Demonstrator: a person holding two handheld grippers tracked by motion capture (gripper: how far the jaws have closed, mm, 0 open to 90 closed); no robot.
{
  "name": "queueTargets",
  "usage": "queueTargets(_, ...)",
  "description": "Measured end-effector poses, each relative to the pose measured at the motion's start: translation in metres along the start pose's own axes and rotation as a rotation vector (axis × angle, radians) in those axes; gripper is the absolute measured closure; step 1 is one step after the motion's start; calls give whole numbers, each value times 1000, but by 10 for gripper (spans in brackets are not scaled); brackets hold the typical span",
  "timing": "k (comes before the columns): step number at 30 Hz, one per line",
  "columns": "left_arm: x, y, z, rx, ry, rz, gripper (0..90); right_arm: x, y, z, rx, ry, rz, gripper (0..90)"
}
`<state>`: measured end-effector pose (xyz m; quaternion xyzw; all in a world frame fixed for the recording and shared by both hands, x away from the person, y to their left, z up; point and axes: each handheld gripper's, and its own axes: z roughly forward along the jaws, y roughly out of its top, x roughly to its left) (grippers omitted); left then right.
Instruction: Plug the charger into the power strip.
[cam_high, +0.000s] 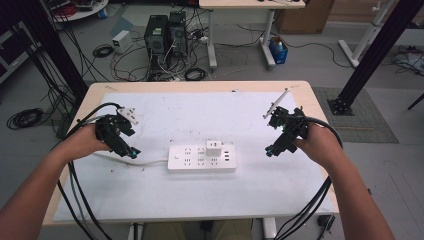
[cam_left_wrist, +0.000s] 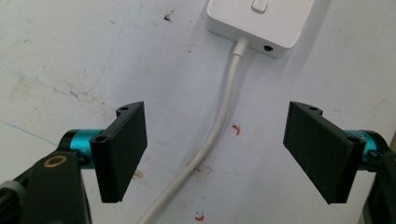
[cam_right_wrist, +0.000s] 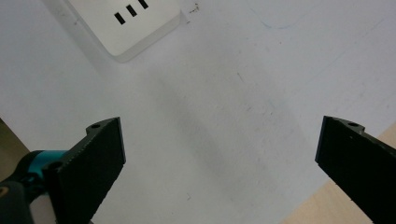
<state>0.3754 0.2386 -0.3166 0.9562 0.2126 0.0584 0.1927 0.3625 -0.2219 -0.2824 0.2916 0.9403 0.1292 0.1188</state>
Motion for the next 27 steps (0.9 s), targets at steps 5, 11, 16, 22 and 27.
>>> queueTargets(5,-2,-1,0,-6,6,-8,218,4,-3,-3,-7,-6,-6,9)
queueTargets(11,-3,-5,1,1,7,-8,218,6,-2,3,-9,10,-1,9)
queueTargets(16,-1,-8,2,6,8,-15,218,7,0,10,-4,22,-11,8)
queueTargets(22,-3,-7,4,4,5,-22,218,6,1,18,6,32,-2,8)
queueTargets(27,-2,-8,4,2,9,-26,218,6,-1,20,7,37,3,8)
